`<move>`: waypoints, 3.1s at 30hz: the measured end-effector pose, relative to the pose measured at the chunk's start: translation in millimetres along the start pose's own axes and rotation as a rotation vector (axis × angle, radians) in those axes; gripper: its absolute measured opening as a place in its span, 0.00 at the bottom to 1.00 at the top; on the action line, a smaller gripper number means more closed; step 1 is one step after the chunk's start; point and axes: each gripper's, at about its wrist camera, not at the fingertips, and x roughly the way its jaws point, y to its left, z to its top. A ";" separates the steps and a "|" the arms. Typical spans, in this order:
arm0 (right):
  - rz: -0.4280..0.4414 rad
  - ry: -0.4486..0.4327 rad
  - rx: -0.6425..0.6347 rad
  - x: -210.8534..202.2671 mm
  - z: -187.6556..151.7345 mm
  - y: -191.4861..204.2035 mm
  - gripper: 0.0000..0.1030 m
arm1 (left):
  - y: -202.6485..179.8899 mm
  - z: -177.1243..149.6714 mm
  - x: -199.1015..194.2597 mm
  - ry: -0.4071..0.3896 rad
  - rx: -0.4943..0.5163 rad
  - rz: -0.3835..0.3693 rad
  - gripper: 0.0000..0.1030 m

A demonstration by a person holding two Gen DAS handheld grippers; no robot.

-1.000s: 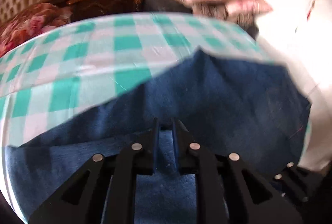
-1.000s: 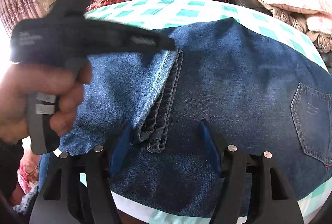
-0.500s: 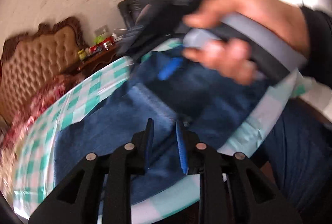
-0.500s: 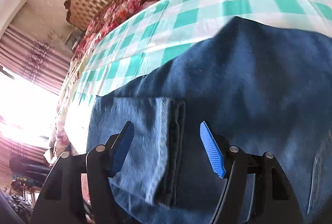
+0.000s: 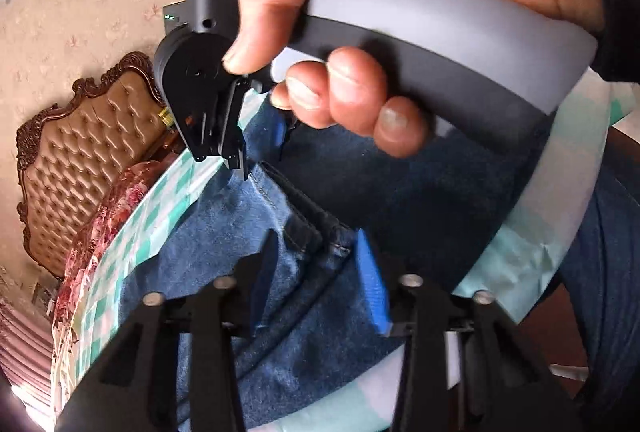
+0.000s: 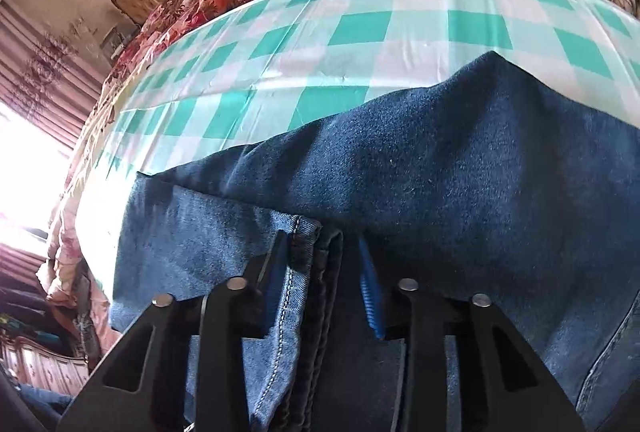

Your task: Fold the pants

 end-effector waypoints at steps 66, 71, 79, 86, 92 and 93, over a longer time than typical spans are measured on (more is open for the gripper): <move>-0.400 -0.157 -0.110 9.3 -71.7 57.5 0.88 | 278.8 -89.1 111.5 0.305 -0.819 -0.061 0.08; -0.399 -0.159 -0.112 9.7 -71.0 58.7 0.88 | 273.6 -85.7 41.2 0.132 -0.813 -0.057 0.19; -0.401 -0.175 -0.116 9.8 -73.0 58.2 0.88 | 198.5 -141.4 11.1 0.223 -0.801 -0.073 0.19; -0.398 -0.171 -0.111 9.5 -73.3 57.7 0.88 | 213.9 -145.8 -10.3 0.154 -0.866 -0.057 0.32; -0.437 -0.304 -0.130 -32.9 -95.7 65.1 0.72 | 220.5 -148.1 -10.9 0.174 -0.883 -0.020 0.34; -0.442 -0.309 -0.134 -36.8 -100.1 65.5 0.65 | 226.1 -140.2 -13.7 0.141 -0.874 -0.021 0.34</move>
